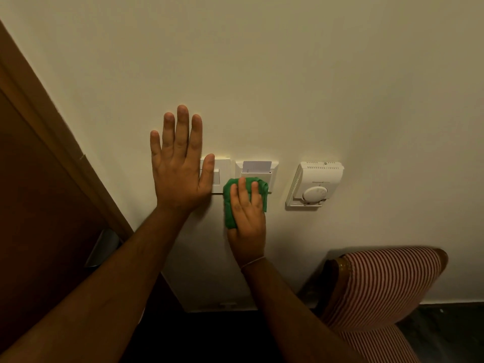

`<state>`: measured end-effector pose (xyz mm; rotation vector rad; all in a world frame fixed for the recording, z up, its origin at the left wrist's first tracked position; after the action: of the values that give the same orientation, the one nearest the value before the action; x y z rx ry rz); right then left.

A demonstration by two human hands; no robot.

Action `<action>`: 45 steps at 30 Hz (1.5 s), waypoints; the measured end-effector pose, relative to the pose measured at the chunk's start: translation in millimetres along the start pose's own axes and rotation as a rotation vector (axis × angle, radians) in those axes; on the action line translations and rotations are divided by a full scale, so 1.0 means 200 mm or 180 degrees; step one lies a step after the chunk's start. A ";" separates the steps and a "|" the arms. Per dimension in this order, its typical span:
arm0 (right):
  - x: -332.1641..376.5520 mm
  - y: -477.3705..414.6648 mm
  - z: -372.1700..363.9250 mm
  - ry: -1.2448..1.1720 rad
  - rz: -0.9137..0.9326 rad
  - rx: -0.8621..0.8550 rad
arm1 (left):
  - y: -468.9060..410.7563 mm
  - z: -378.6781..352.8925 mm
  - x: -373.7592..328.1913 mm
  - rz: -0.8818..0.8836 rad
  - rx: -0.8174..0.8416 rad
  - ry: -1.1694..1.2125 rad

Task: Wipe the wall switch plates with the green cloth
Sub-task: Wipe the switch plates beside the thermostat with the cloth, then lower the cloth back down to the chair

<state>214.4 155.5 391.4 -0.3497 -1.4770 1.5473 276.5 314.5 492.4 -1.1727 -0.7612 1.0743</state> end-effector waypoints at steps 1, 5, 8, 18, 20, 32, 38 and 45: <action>0.00 0.00 0.01 0.0017 -0.0008 0.0058 | 0.00 0.01 0.00 0.0008 0.0024 -0.0024; 0.00 -0.04 0.09 -0.0009 0.0045 0.0275 | -0.02 0.06 -0.03 0.0068 0.0240 -0.0085; 0.03 -0.12 0.16 -0.0117 0.0137 0.0129 | 0.02 0.14 -0.03 0.0092 0.0430 -0.0129; 0.07 -0.35 0.33 -0.0195 0.0564 0.0031 | 0.27 0.41 -0.06 0.0286 0.0593 -0.0587; 0.08 -0.37 0.36 -0.0169 0.0638 0.0033 | 0.29 0.43 -0.08 0.0253 0.0606 -0.0643; -0.01 -0.40 0.68 0.0253 0.0638 0.0053 | 0.32 0.42 -0.37 0.0251 0.0653 -0.0357; -0.26 -0.17 1.01 0.0614 0.0338 0.0366 | 0.62 0.33 -0.68 0.0320 0.1170 0.0035; -0.72 0.38 1.34 0.1138 -0.0287 0.1062 | 1.16 0.25 -1.10 0.0230 0.1845 0.0470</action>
<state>57.7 -109.8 331.3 -0.3360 -0.9298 1.5335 98.4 132.0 293.2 -0.7718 -0.2598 1.1522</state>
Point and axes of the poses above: each hand's wrist, its own y-axis away from the middle knuckle, its own z-axis out of the back of the hand, x = y × z, the point moved 3 cm from there along -y, towards the middle knuckle, and after that the axes turned 15 degrees about -x, right-handed, at the moved point
